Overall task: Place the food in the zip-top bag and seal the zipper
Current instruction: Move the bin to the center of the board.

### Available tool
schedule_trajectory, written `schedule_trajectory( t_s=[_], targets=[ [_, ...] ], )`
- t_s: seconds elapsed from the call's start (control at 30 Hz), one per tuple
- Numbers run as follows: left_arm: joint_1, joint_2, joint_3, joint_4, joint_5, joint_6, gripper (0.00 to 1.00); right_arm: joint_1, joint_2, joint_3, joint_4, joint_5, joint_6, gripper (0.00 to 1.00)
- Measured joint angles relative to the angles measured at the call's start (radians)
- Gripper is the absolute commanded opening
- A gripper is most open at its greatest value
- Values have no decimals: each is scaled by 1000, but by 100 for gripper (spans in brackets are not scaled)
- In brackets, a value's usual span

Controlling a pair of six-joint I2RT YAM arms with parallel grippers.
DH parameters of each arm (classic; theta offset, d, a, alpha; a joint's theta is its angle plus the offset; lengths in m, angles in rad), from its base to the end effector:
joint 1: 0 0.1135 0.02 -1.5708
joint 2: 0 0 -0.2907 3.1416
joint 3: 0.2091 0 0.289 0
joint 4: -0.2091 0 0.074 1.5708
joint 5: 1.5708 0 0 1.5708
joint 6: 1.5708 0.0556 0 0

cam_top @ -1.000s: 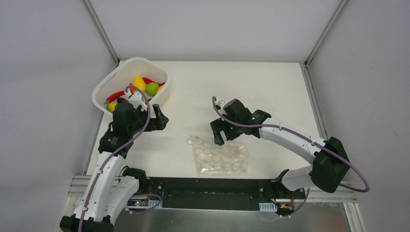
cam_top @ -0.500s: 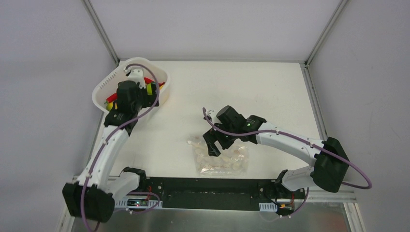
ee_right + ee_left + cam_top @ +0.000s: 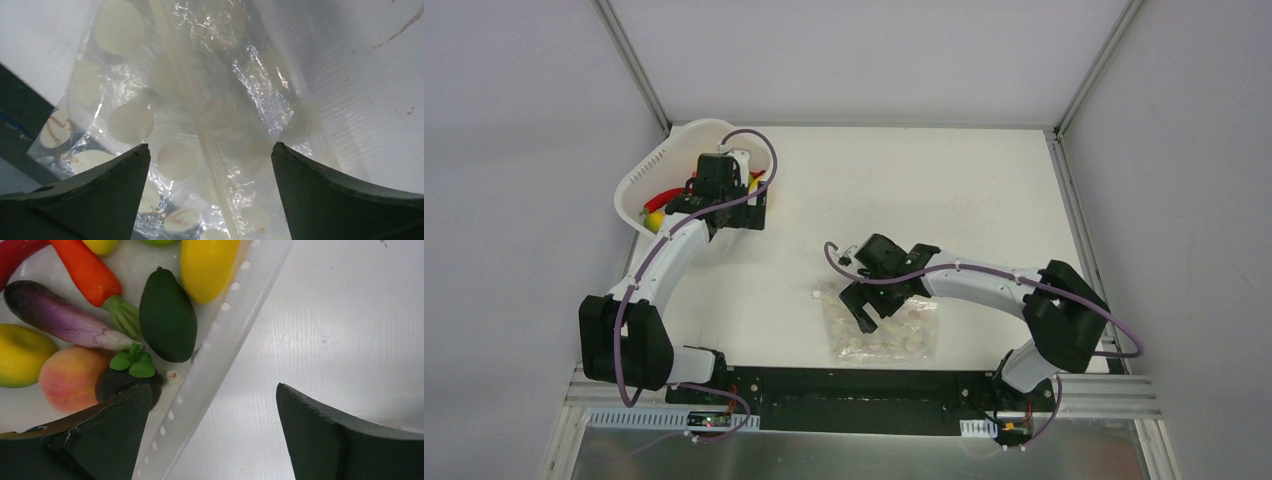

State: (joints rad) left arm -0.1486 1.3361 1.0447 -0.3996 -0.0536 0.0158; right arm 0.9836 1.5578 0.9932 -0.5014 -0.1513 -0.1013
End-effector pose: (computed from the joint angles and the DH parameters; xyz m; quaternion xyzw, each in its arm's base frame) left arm 0.3369 -0.0474 0.2899 0.0629 0.9024 -0.0041 0.4264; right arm 0.1867 0.2956 0.1907 -0.5146 0.8172 0.1725 0.1939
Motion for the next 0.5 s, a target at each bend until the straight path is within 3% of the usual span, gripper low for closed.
schedule_trajectory(
  t_s=[0.1,0.33,0.4,0.5],
  targets=[
    [5,10,-5,-11,49,0,88,0,52,0,7,48,-13,95],
    [-1,-6,-36,19,211,-34,87,0,-11,-77,126,150,-75,94],
    [-25,-29,-64,42,242,-62,86,0,-60,-127,161,163,-101,90],
    [-103,-61,-95,64,262,-111,84,0,-107,-176,201,172,-137,75]
  ],
)
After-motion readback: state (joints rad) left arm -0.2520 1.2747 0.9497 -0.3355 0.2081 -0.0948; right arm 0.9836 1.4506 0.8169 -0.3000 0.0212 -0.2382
